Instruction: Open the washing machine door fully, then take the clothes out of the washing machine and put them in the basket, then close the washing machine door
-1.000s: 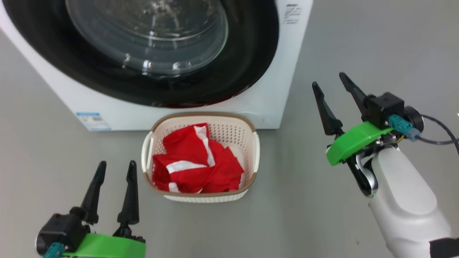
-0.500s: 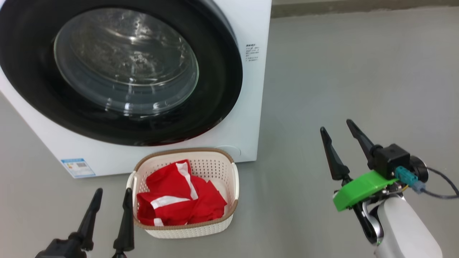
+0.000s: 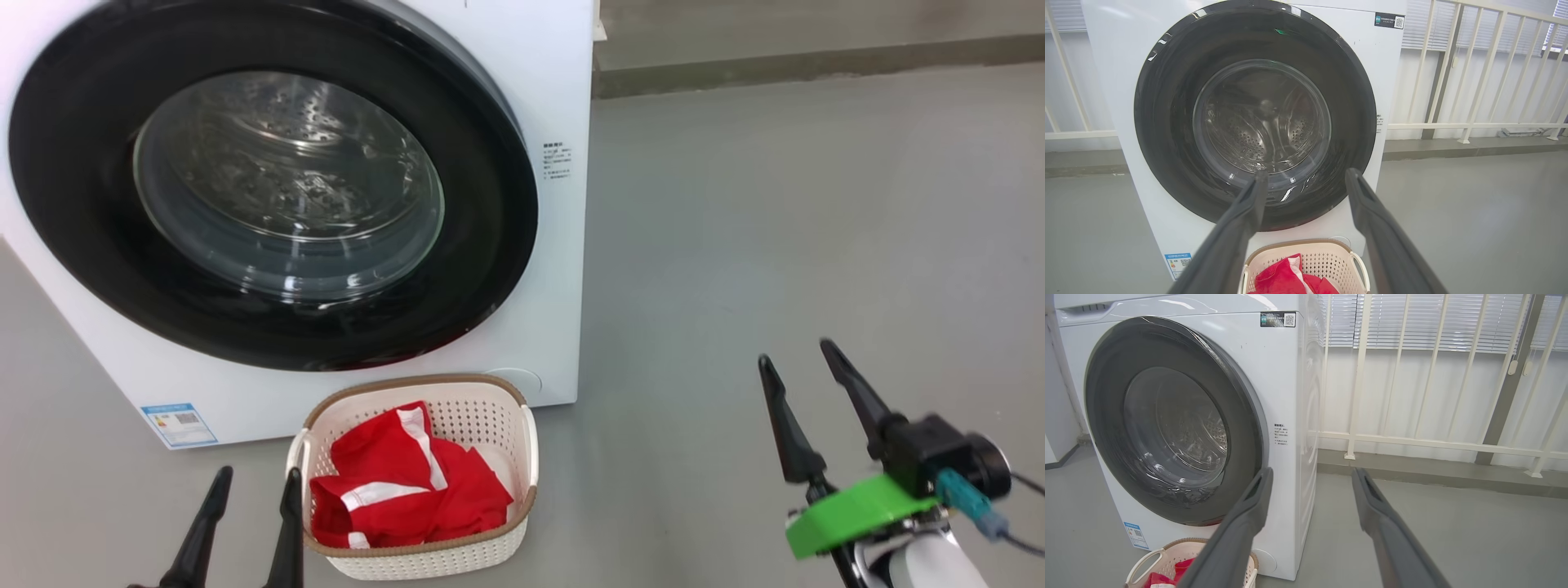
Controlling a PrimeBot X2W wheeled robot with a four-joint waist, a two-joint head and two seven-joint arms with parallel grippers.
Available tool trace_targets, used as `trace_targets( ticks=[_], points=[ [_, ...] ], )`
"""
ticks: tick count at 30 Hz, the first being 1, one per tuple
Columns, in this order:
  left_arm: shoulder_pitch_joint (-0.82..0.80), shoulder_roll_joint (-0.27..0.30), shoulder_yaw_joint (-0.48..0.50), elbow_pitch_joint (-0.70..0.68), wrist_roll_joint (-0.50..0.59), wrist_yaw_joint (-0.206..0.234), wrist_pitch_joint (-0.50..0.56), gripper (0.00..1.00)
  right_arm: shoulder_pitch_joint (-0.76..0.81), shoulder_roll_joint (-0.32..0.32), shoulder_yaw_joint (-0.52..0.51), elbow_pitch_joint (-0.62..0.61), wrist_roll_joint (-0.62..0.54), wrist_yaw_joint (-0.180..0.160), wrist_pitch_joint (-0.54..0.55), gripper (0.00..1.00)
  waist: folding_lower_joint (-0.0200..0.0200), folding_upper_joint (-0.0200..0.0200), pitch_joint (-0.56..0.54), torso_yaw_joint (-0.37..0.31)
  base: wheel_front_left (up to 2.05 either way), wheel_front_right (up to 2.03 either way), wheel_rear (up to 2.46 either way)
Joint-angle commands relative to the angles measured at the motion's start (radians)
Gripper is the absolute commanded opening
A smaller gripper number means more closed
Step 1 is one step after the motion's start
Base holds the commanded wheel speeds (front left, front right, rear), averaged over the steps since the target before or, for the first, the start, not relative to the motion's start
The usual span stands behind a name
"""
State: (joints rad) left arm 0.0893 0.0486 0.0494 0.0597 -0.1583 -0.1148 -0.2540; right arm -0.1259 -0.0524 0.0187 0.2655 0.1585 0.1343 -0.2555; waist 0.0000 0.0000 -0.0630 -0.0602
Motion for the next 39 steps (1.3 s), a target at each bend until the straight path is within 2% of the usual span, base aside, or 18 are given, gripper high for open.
trace_targets(
  ticks=[1, 8, 27, 28, 32, 39],
  points=[
    [-0.014, 0.009, 0.032, -0.035, 0.004, -0.004, -0.008, 1.0, -0.008, 0.002, 0.019, -0.038, -0.003, -0.004, -0.006, 1.0, 0.0, 0.0, -0.006, 0.005, 0.0, 0.0, 0.0],
    [0.021, 0.006, 0.039, -0.051, 0.021, 0.007, -0.008, 1.0, 0.068, 0.002, 0.004, -0.099, -0.007, -0.004, -0.006, 1.0, 0.0, 0.0, -0.021, 0.003, 0.0, 0.0, 0.0],
    [0.048, 0.003, 0.034, -0.06, 0.037, 0.025, -0.008, 1.0, 0.104, 0.002, 0.003, -0.091, -0.011, -0.004, -0.006, 1.0, 0.0, 0.0, -0.035, 0.006, 0.0, 0.0, 0.0],
    [0.061, -0.001, 0.005, -0.03, 0.032, 0.021, 0.0, 0.0, 0.123, 0.005, -0.022, -0.068, -0.002, 0.0, 0.0, 0.0, 0.0, 0.0, -0.035, 0.006, 0.0, 0.0, 0.0],
    [0.06, -0.015, 0.002, 0.036, 0.027, 0.02, 0.01, 0.0, 0.154, 0.013, -0.017, -0.006, 0.005, 0.0, 0.002, 0.0, 0.0, 0.0, -0.035, 0.006, 0.0, 0.0, 0.0],
    [0.044, -0.014, 0.009, 0.047, -0.055, 0.018, 0.033, 0.0, 0.146, 0.013, -0.025, -0.007, 0.086, 0.0, 0.024, 0.0, 0.0022, 0.0, -0.032, 0.009, 0.0, 0.0, 0.0]
  ],
)
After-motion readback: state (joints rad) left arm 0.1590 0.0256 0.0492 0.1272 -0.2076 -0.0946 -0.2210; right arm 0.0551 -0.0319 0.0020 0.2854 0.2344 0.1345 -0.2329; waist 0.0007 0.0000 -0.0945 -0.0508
